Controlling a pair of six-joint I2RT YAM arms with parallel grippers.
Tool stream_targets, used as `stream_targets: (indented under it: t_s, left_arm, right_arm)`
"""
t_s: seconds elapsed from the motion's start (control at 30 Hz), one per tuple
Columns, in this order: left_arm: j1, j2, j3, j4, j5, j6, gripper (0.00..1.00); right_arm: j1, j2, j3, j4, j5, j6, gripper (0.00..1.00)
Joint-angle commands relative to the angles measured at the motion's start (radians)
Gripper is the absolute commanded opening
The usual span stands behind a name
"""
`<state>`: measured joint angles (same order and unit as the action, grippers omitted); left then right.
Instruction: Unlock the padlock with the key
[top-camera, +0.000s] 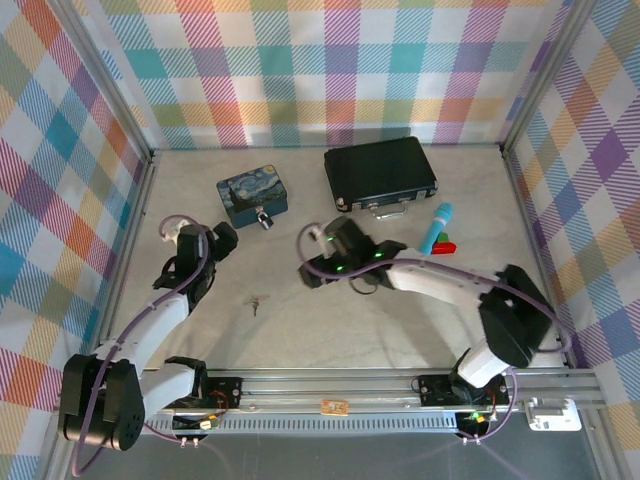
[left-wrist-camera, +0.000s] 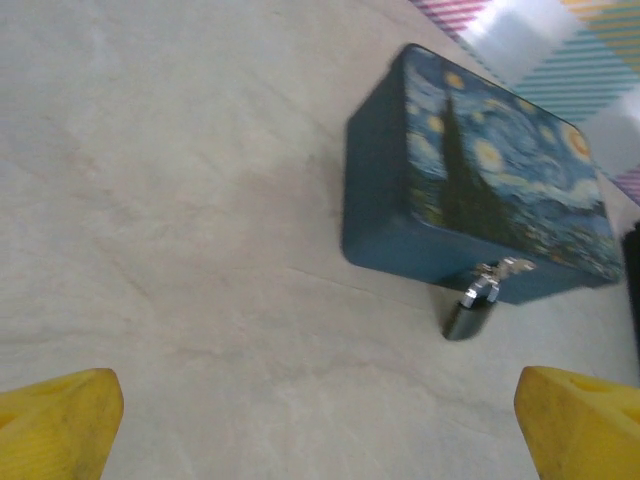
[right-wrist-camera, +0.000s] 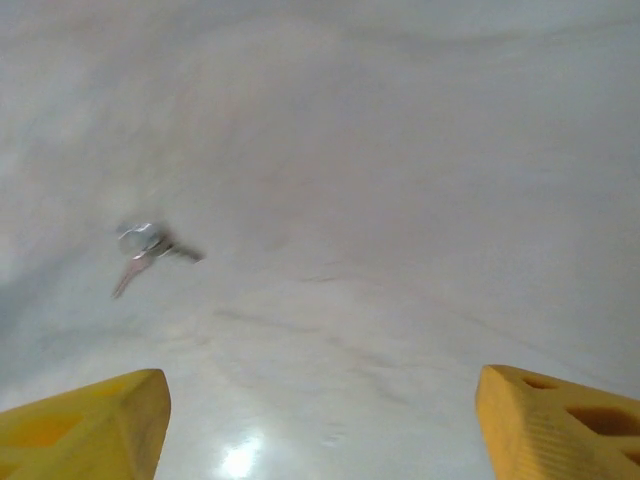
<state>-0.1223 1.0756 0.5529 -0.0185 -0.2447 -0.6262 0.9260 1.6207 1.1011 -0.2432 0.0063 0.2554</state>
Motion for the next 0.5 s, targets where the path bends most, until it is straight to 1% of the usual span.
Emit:
stream_targets:
  t_s: [0.0, 0.1, 0.2, 0.23, 0.33, 0.47]
  left_arm:
    - [0.075, -0.016, -0.031, -0.045, 0.07, -0.058, 1.0]
    - [0.144, -0.018, -0.044, -0.059, 0.111, -0.075, 1.0]
    - [0.206, -0.024, -0.059, -0.056, 0.153, -0.093, 1.0]
    - [0.22, -0.029, -0.061, -0.058, 0.163, -0.095, 0.99]
    - [0.231, -0.049, -0.065, -0.069, 0.165, -0.087, 0.99]
    - [0.232, -0.075, -0.073, -0.084, 0.168, -0.072, 0.99]
  right_arm:
    - [0.104, 0.136, 0.128, -0.083, 0.014, -0.041, 0.76]
    - [0.177, 0.276, 0.262, -0.122, 0.074, -0.065, 0.76]
    - [0.232, 0.397, 0.389, -0.152, 0.094, -0.1, 0.75]
    - [0.244, 0.436, 0.431, -0.164, 0.106, -0.107, 0.73]
    - [0.26, 0.521, 0.529, -0.197, 0.136, -0.109, 0.72]
    - [0.263, 0.596, 0.603, -0.207, 0.181, -0.116, 0.7]
